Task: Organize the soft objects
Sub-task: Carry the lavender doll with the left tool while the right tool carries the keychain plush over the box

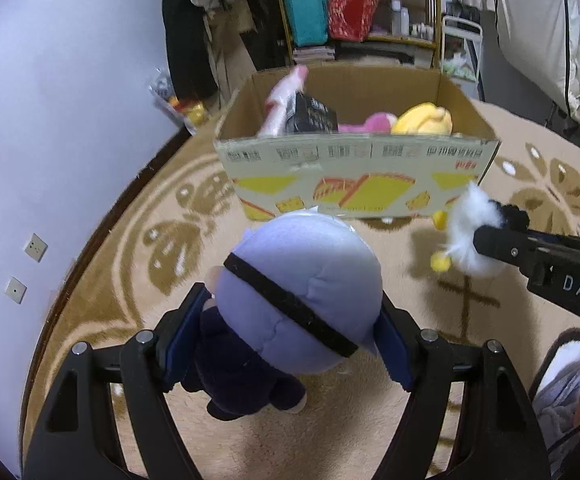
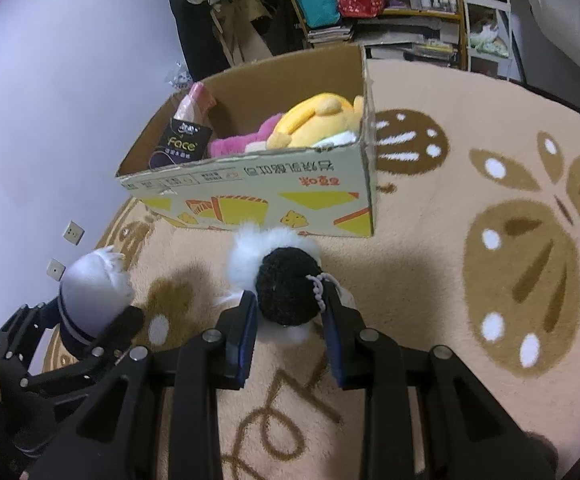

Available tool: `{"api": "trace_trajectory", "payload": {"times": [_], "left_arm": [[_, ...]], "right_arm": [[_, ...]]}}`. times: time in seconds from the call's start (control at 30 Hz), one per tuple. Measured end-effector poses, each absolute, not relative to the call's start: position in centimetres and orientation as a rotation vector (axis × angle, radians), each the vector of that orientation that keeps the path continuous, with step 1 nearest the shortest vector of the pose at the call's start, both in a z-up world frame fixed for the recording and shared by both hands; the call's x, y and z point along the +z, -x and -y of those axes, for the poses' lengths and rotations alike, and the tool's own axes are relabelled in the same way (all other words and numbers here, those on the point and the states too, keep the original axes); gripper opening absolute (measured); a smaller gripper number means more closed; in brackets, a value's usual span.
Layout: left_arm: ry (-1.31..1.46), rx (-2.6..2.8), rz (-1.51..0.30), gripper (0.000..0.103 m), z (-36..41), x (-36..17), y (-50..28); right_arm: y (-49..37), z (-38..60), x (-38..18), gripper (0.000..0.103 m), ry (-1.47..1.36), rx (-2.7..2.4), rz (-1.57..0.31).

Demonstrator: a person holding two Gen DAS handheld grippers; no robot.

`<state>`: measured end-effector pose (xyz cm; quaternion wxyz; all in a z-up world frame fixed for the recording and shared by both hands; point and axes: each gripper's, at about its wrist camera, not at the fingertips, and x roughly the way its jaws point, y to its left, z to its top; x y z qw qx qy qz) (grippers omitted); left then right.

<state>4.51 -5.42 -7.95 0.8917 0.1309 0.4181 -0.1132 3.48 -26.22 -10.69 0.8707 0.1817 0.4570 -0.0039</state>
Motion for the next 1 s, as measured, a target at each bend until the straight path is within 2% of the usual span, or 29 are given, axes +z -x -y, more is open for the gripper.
{"api": "trace_trajectory", "payload": {"times": [0.5,1.0], "left_arm": [[-0.250,-0.200,-0.664,0.077,4.3,-2.1,-2.8],[-0.241,-0.175,-0.565,0.077,5.2,-0.4,-5.8]], "right_arm": [[-1.1,26.5,-4.6,0.032,-0.314,-0.069,-0.767],[-3.5,26.5,-3.3,0.032,-0.274,-0.078,-0.709]]}}
